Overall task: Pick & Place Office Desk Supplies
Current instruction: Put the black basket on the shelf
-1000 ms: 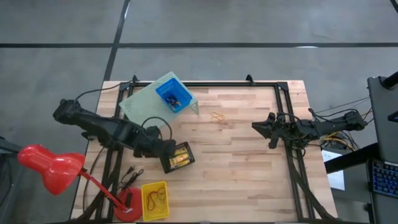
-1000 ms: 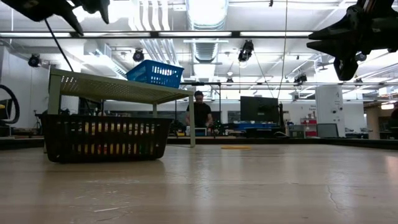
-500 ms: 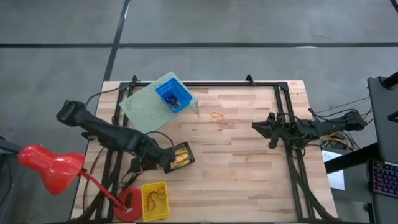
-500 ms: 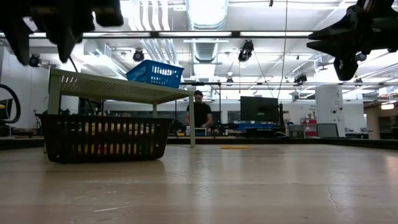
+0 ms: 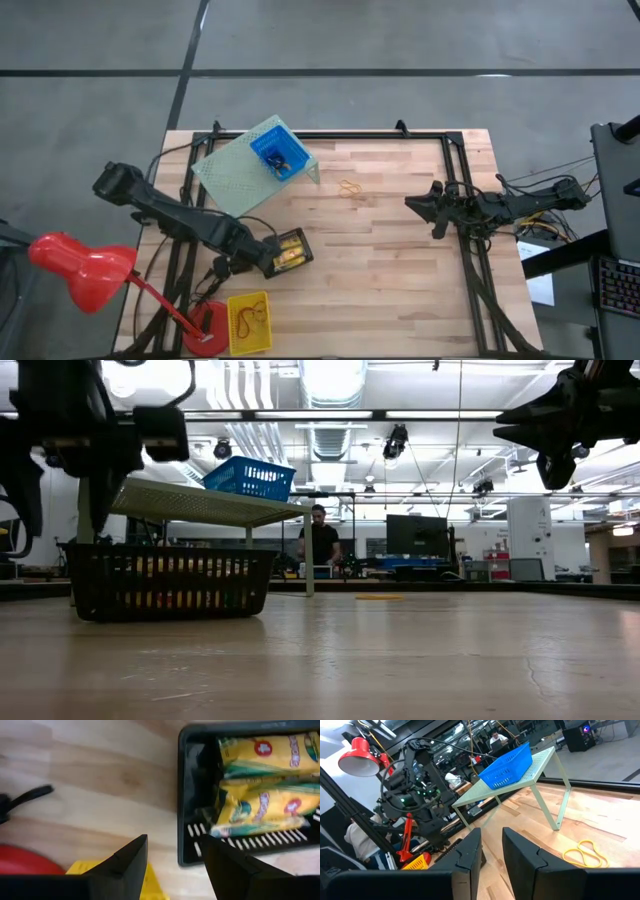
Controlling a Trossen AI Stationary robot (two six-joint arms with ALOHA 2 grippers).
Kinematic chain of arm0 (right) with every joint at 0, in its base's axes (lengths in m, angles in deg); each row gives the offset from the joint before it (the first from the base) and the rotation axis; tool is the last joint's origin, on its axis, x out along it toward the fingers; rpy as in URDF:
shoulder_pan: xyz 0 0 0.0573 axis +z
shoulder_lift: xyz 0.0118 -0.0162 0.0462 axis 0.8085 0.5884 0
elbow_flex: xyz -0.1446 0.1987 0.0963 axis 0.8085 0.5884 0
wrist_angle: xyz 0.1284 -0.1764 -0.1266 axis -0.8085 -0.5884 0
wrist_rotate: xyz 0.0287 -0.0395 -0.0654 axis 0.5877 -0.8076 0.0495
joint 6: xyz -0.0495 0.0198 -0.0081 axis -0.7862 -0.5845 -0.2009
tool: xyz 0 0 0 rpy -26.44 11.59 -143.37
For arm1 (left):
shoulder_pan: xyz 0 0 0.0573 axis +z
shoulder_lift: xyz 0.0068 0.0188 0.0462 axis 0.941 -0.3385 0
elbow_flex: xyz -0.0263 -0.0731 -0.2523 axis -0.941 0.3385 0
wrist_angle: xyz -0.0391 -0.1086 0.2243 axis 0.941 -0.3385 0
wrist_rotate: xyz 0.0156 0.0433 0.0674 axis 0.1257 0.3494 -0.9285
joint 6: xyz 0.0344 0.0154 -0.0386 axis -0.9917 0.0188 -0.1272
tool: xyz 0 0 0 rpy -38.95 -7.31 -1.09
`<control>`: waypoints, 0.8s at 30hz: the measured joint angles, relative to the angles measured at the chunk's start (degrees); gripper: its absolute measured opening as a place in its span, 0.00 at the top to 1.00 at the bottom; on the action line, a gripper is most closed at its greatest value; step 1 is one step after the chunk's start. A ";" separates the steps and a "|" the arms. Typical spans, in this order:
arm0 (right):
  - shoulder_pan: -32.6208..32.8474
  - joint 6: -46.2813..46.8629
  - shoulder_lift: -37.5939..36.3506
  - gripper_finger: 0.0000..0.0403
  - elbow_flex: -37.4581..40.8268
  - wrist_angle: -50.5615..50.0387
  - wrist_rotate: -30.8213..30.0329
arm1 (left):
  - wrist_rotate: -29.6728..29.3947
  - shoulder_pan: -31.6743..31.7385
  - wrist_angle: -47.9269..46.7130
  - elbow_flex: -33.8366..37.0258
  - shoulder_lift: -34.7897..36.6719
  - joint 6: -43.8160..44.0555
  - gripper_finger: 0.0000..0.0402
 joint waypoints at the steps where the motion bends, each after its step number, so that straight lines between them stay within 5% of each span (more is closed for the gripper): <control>1: -0.02 0.00 0.01 0.81 0.00 -0.02 0.00 | -0.48 0.12 0.92 0.92 0.00 0.00 0.53; 15: 0.00 0.02 0.00 0.81 0.00 0.00 0.00 | -2.18 0.53 14.41 10.56 0.02 -0.03 0.60; 24: 0.00 0.02 0.02 0.83 0.00 0.00 0.00 | -2.39 0.53 14.13 10.59 0.04 -0.78 0.75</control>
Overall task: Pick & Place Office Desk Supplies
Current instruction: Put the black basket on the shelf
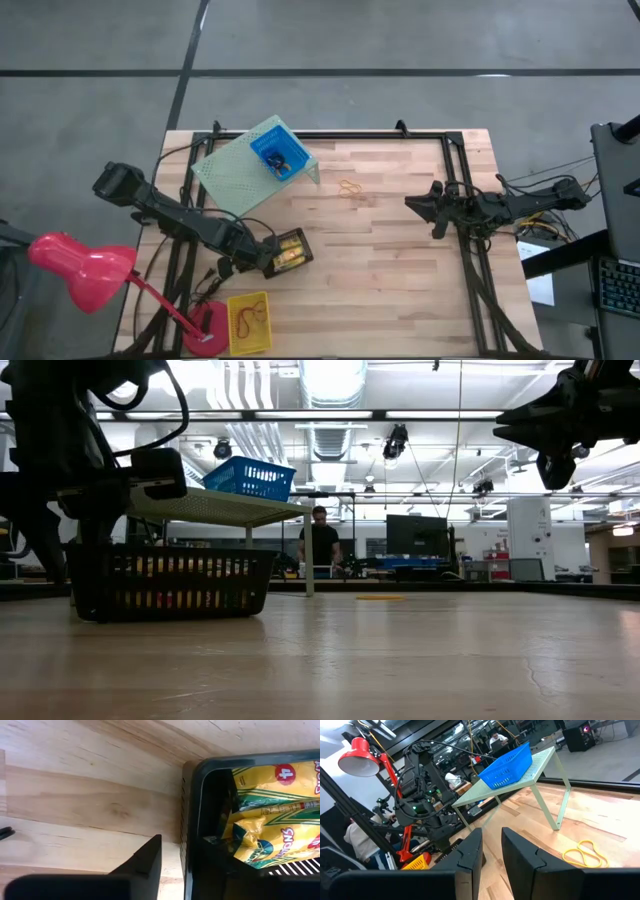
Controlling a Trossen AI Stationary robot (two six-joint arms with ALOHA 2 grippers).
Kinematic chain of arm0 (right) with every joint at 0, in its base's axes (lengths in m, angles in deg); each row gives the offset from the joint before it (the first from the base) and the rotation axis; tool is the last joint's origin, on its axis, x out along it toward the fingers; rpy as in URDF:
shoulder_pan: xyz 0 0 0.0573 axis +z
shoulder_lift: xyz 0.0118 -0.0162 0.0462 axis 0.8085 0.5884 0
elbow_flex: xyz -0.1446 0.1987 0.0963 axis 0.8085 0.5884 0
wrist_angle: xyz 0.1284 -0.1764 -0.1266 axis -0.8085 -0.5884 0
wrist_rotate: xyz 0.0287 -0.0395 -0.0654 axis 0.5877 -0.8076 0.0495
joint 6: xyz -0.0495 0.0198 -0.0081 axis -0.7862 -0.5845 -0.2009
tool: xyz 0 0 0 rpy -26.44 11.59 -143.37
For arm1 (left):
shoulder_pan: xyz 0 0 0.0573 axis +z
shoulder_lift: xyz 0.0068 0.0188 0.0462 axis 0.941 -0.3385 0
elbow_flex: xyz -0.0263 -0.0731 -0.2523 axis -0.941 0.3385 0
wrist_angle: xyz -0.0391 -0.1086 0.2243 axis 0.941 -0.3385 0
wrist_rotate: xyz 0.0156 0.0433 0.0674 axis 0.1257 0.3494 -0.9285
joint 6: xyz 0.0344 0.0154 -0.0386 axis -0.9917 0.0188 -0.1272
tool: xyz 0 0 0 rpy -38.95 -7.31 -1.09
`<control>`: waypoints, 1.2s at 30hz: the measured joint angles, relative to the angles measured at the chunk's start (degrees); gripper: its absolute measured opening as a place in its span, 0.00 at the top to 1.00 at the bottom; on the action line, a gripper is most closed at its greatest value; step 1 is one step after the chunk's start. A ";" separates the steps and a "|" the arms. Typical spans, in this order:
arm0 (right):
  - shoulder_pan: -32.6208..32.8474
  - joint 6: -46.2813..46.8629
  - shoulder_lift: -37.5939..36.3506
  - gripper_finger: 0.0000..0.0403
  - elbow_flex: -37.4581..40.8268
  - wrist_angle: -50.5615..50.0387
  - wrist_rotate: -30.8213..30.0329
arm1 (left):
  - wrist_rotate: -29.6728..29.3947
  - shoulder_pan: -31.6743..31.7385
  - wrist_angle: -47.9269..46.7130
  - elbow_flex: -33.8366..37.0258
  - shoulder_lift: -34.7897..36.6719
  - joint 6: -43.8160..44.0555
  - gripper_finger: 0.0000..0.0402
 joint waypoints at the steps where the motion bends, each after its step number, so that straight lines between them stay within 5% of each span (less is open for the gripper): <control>1: -0.01 -0.01 0.00 0.82 0.00 -0.02 0.00 | 0.00 0.00 0.00 0.00 0.00 -0.12 0.77; 13: 0.00 -0.02 0.00 0.79 0.00 0.00 0.00 | -0.02 0.00 0.11 0.00 0.02 -1.21 0.98; 23: 0.00 -0.02 -0.02 0.82 0.00 0.00 -0.02 | -0.01 0.00 0.48 -0.40 0.15 -2.52 0.98; 36: -0.01 -0.01 -0.01 0.80 0.00 -0.01 -0.01 | -4.06 0.74 -15.18 -16.50 0.26 -21.36 0.97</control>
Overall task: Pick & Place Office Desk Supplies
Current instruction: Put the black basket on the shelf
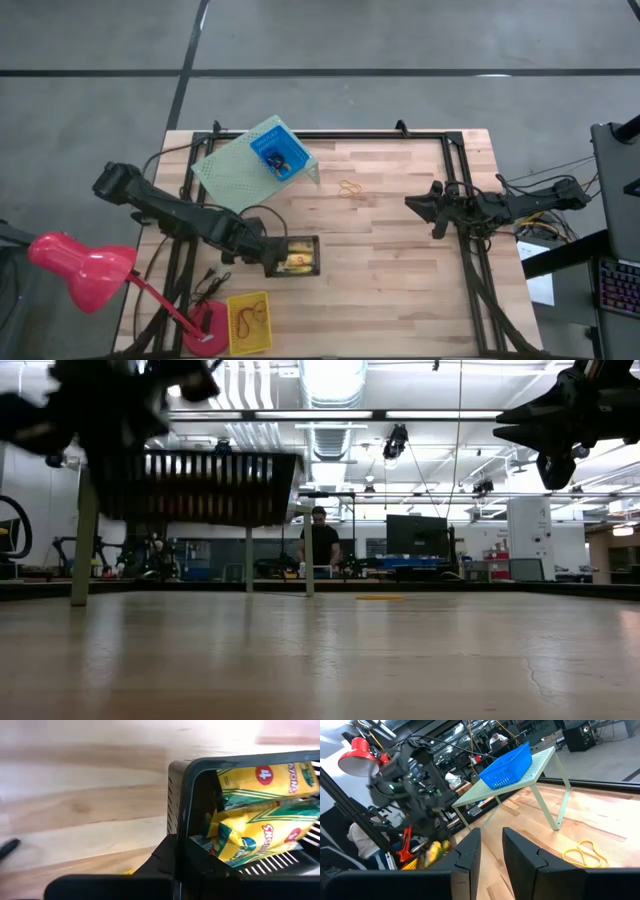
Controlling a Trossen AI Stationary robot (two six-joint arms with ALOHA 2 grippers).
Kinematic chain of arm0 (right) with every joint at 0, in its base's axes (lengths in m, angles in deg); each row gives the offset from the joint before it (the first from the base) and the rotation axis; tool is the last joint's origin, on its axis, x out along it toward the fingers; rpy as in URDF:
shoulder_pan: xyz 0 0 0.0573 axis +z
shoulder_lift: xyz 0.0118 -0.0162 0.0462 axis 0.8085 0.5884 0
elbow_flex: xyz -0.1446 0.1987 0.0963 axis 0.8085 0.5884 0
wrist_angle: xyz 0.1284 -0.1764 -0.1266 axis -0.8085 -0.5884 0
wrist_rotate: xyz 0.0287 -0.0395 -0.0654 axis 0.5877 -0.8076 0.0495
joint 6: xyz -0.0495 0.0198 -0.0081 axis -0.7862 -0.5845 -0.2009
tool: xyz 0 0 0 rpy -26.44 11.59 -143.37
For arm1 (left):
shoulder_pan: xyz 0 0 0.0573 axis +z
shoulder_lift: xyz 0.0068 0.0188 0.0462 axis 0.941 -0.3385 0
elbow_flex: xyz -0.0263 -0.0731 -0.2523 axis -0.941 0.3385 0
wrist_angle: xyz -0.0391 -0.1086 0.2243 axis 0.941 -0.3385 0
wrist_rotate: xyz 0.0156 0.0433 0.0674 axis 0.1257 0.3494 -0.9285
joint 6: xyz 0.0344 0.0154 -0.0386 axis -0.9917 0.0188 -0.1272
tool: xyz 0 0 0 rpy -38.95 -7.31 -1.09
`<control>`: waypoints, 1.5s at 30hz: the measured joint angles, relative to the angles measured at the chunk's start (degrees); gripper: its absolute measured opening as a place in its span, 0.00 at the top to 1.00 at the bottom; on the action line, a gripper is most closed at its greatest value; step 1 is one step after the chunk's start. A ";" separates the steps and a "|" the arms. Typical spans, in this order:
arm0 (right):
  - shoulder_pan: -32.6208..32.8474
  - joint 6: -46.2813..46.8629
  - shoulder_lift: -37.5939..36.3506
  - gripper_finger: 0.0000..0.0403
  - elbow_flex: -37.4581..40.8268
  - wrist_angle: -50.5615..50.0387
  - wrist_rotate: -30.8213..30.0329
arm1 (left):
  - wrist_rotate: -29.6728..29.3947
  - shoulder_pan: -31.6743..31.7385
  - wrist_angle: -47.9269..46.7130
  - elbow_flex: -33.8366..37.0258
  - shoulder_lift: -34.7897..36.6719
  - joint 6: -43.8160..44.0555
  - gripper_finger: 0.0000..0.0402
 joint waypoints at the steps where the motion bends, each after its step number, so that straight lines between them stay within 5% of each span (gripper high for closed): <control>1: 0.01 -0.01 0.00 0.80 0.00 0.00 0.00 | -0.66 0.04 -1.93 -2.19 0.02 -2.60 0.97; 9: 0.01 -0.01 0.01 0.80 0.00 0.00 -0.01 | -8.90 0.22 -16.67 -18.57 0.06 -17.50 0.97; 20: 0.00 -0.01 0.00 0.83 0.00 -0.01 0.00 | -5.82 3.73 -32.65 -31.63 0.13 -29.21 0.97; 26: 0.01 -0.01 0.00 0.81 0.00 0.01 -0.01 | -1.05 9.75 -42.91 -35.48 0.35 -37.28 0.97; 37: 0.01 0.01 0.01 0.79 0.00 -0.01 -0.01 | 0.51 25.38 -42.91 -34.82 10.91 -60.89 0.97; 45: 0.01 -0.01 -0.01 0.82 0.00 -0.01 -0.01 | 3.26 33.91 -42.90 -34.82 17.66 -68.76 0.97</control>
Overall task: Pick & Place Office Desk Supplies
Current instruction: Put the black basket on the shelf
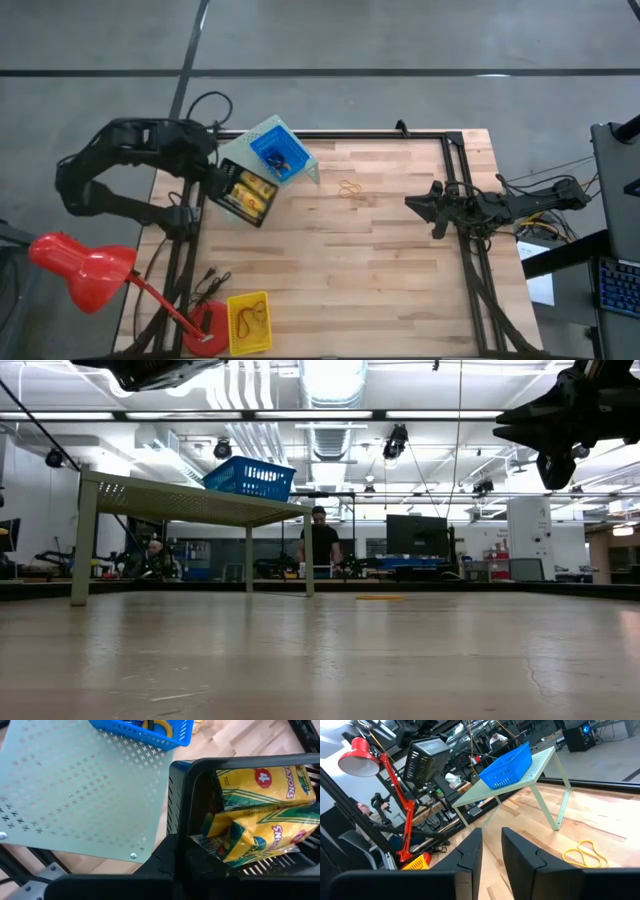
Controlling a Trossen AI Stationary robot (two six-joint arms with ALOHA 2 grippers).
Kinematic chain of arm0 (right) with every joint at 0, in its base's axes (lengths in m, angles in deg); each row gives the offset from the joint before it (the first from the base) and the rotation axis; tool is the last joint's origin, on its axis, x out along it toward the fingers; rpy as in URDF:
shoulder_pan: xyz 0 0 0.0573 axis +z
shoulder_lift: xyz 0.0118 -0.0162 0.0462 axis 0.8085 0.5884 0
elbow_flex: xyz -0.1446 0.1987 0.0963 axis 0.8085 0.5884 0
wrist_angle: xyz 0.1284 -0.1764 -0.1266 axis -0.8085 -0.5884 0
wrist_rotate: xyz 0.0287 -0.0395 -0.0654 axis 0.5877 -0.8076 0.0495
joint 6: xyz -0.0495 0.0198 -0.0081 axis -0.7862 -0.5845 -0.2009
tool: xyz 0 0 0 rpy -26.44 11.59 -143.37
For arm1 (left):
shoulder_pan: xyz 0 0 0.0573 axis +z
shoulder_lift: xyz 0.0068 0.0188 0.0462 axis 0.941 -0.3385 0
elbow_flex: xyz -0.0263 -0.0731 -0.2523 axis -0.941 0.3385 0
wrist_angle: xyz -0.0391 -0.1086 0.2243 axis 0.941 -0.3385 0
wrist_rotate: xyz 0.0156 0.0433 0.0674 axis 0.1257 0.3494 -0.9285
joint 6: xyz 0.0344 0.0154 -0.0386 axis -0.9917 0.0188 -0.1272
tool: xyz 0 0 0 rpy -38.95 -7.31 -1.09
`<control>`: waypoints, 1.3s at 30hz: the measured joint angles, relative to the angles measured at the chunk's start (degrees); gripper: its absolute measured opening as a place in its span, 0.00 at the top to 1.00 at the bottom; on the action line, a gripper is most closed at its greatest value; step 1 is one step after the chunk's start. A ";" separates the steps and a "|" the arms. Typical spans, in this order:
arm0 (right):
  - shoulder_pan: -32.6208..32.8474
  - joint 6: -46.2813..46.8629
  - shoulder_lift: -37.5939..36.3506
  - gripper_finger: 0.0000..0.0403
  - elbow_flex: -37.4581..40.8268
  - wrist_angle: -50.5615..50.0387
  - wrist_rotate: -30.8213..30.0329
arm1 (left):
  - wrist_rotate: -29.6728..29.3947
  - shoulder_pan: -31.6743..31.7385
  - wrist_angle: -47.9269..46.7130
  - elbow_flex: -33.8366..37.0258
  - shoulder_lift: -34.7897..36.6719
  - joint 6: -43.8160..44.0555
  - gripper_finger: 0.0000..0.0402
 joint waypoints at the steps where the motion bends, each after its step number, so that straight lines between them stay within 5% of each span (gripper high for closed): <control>1: 0.00 0.00 0.02 0.83 0.00 0.00 0.00 | 0.02 0.59 0.01 0.00 0.23 -0.85 0.97; 20: -0.01 0.01 0.01 0.79 0.00 0.01 0.00 | 3.62 16.84 0.02 8.39 -0.74 -17.42 0.97; 39: 0.00 0.00 0.02 0.82 0.00 0.00 0.00 | 5.45 33.89 0.13 9.48 -12.11 -38.45 0.97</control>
